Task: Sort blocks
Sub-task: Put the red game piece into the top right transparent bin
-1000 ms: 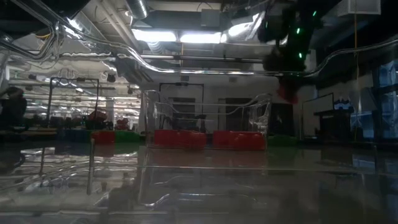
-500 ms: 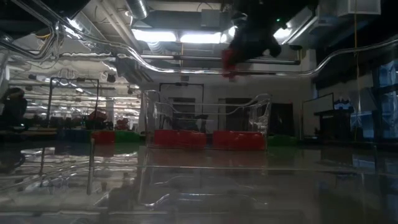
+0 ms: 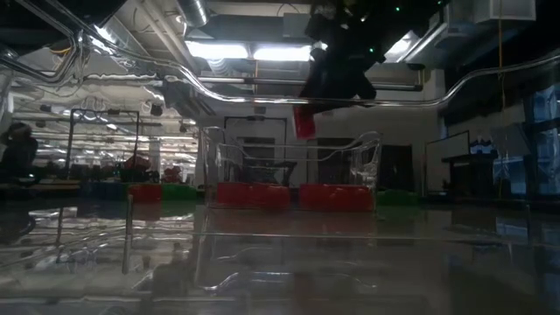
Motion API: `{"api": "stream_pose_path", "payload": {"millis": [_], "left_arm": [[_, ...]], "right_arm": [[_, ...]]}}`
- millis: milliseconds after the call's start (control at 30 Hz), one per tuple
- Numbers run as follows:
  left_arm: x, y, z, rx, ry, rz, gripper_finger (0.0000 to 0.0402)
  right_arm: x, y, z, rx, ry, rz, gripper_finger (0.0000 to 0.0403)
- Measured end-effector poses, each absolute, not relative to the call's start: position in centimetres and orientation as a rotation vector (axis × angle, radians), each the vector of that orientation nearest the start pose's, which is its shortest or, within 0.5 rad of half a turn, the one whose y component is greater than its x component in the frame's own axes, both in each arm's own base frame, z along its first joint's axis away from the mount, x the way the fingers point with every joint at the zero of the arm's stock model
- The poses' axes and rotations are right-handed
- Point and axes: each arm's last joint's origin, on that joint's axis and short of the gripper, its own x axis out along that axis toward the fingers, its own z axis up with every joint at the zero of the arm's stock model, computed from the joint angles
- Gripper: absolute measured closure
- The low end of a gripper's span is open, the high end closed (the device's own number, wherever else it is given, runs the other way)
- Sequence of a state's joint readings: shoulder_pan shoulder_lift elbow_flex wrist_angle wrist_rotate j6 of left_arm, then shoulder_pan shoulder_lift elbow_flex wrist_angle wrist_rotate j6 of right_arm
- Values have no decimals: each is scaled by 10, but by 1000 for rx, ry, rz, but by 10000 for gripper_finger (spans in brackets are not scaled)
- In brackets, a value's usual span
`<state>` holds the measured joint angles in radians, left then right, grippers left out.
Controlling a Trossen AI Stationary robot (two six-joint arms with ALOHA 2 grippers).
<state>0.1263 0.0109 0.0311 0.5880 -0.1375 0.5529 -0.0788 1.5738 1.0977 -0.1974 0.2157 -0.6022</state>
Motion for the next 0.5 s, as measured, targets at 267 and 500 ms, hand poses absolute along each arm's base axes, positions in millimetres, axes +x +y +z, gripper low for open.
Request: {"api": "stream_pose_path", "payload": {"millis": [267, 500], "left_arm": [[78, 14, 226, 527, -523, 416, 396], [78, 14, 226, 519, -522, 414, 396]], "right_arm": [[327, -26, 262, -566, 734, -23, 86], [286, 20, 306, -354, 804, 36, 77]]}}
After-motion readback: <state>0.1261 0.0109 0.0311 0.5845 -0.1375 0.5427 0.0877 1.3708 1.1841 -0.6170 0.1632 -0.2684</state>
